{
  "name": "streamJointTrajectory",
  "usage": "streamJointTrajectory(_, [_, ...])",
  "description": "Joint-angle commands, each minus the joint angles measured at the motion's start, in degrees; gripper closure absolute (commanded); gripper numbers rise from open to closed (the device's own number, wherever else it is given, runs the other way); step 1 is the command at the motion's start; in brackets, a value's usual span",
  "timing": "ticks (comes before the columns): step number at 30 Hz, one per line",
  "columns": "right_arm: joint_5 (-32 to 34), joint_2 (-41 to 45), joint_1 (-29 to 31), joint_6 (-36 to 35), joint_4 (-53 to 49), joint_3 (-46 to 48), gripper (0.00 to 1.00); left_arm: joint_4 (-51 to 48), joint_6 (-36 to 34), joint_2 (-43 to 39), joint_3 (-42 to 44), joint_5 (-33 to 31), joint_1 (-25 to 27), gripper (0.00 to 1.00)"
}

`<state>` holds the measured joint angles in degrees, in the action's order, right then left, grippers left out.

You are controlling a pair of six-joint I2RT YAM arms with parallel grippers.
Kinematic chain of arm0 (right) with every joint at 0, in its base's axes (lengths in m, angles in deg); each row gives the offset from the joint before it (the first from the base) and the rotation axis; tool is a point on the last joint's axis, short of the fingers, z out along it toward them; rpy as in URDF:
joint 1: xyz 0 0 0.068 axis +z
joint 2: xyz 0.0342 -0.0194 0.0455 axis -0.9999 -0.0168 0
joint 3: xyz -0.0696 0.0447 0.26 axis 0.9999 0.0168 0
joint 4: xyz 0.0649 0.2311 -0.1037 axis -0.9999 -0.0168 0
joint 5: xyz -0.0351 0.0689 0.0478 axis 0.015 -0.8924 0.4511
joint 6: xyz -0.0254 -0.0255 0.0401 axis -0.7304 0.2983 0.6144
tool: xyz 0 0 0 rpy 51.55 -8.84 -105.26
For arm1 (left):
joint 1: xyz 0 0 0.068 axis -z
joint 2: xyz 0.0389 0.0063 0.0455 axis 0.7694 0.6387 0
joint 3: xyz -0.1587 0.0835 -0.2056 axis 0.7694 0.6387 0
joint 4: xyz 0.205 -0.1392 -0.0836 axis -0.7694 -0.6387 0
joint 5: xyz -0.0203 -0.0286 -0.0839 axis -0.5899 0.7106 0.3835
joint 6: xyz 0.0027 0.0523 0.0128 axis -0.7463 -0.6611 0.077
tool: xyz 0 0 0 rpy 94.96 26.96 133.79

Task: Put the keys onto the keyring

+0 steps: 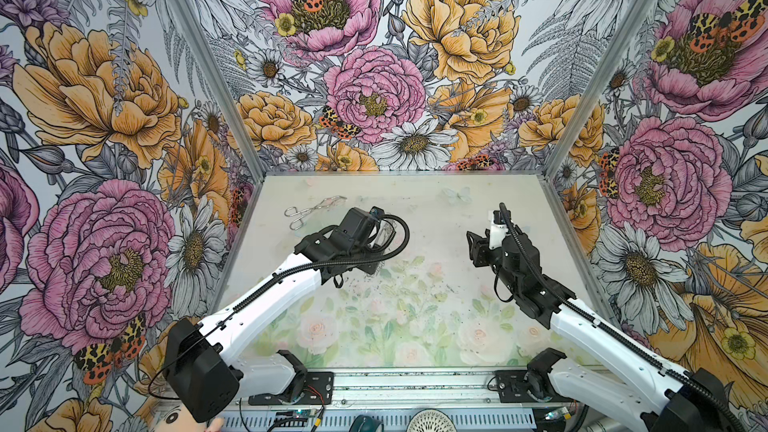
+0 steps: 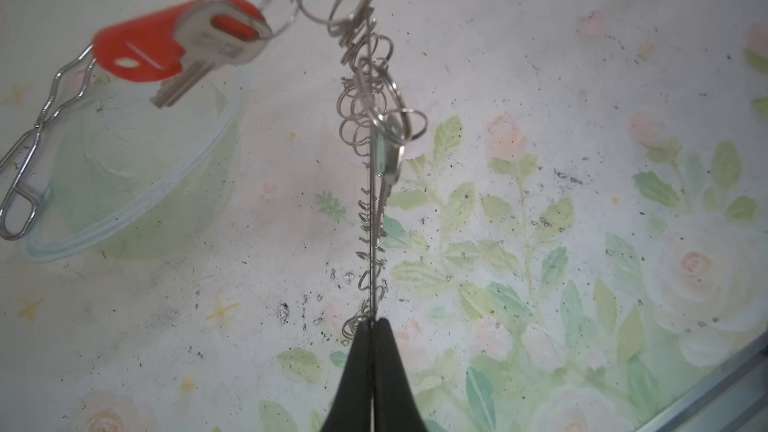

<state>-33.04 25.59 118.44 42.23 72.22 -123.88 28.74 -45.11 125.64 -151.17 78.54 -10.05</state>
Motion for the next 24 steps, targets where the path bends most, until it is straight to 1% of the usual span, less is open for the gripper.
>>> streamJointTrajectory(1, [-0.7, 0.2, -0.2, 1.4, 1.2, -0.1, 0.44, -15.2, -0.4, 4.1, -4.9, -7.0, 1.8, 1.00])
streamJointTrajectory(4, [-1.2, 0.2, -0.4, 1.7, 1.5, 0.2, 0.44, -22.2, -1.1, 7.4, -8.2, -11.2, 1.5, 1.00])
streamJointTrajectory(7, [-1.5, 0.5, -0.4, 1.8, 1.5, 0.5, 0.44, -26.9, -1.3, 10.4, -11.4, -12.5, 1.0, 1.00])
streamJointTrajectory(10, [-1.4, 1.0, -0.5, 1.8, 1.5, 0.9, 0.43, -29.7, -1.5, 12.5, -13.9, -16.6, 1.1, 1.00])
streamJointTrajectory(13, [-1.6, 1.2, -0.6, 1.6, 1.5, 0.9, 0.43, -31.3, -3.5, 13.9, -16.1, -19.4, 1.4, 1.00])
streamJointTrajectory(16, [-1.7, 1.0, -0.7, 1.7, 1.5, 0.9, 0.43, -35.1, -2.8, 16.6, -20.7, -25.0, 1.4, 1.00])
streamJointTrajectory(18, [-1.8, 1.0, -0.7, 1.7, 1.7, 1.0, 0.43, -36.6, -3.2, 18.8, -22.7, -27.7, 1.6, 1.00])
streamJointTrajectory(22, [-1.8, 1.1, -0.8, 1.9, 1.7, 1.2, 0.43, -39.6, -4.3, 24.0, -23.1, -36.1, 2.3, 1.00])
streamJointTrajectory(23, [-1.8, 1.2, -0.8, 2.0, 1.7, 1.3, 0.42, -40.2, -4.5, 25.1, -23.3, -37.3, 2.6, 1.00])
streamJointTrajectory(24, [-1.6, 1.4, -0.8, 2.0, 1.7, 1.3, 0.42, -40.7, -5.1, 26.1, -23.9, -37.3, 3.3, 1.00])
